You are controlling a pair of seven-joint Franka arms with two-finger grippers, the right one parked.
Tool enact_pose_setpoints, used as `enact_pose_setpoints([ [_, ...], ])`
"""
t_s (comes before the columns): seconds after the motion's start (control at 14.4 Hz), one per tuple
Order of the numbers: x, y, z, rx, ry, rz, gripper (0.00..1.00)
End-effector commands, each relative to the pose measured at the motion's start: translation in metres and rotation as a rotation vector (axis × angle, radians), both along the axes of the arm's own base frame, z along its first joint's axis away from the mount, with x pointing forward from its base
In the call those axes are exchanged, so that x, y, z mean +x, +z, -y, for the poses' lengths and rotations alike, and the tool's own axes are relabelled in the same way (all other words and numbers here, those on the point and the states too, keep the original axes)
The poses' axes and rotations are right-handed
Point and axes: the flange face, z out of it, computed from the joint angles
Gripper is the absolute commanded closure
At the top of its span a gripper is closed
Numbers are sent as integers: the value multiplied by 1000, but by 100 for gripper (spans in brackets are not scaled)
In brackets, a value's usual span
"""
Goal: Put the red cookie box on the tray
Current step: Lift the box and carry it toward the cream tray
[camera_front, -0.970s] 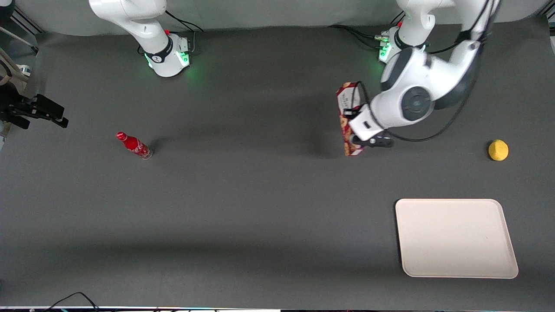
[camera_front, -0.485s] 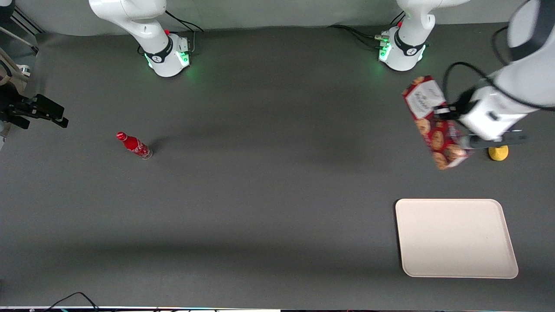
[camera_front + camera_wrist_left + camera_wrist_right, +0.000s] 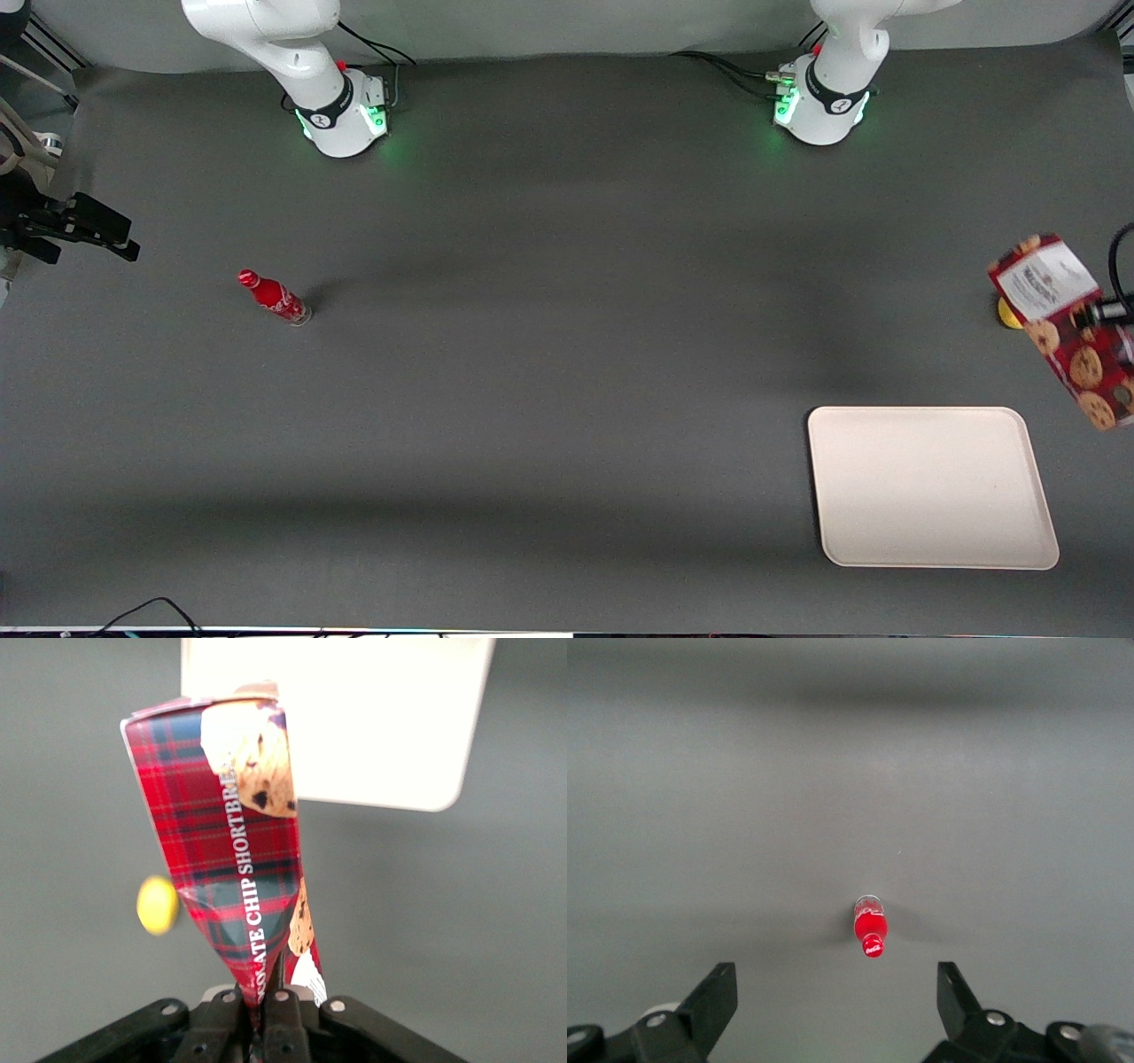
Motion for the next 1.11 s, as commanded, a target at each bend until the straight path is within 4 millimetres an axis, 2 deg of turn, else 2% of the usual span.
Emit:
enact_pose_setpoints([
  [0.0,61,-55,-21,81,-126,79,100],
  [0.07,73,-72,-26,97,-152,121,100],
  [0.28,104,-142,-32,130,-225,194,100],
  [0.35,111,-164,-32,138,-251,204,100],
  [0.49,119,-204,-54,148,-301,224,100],
  [0.55,126,-222,-55,156,-321,229,100],
  [0.69,132,-246,-67,168,-319,229,100],
  [0.76,131,-250,-69,171,-322,225,100],
  [0.83,131,-257,-71,175,-324,227,95],
  [0.9,131,-262,-72,182,-324,242,1],
  [1.04,129,-272,-73,180,-323,245,0],
])
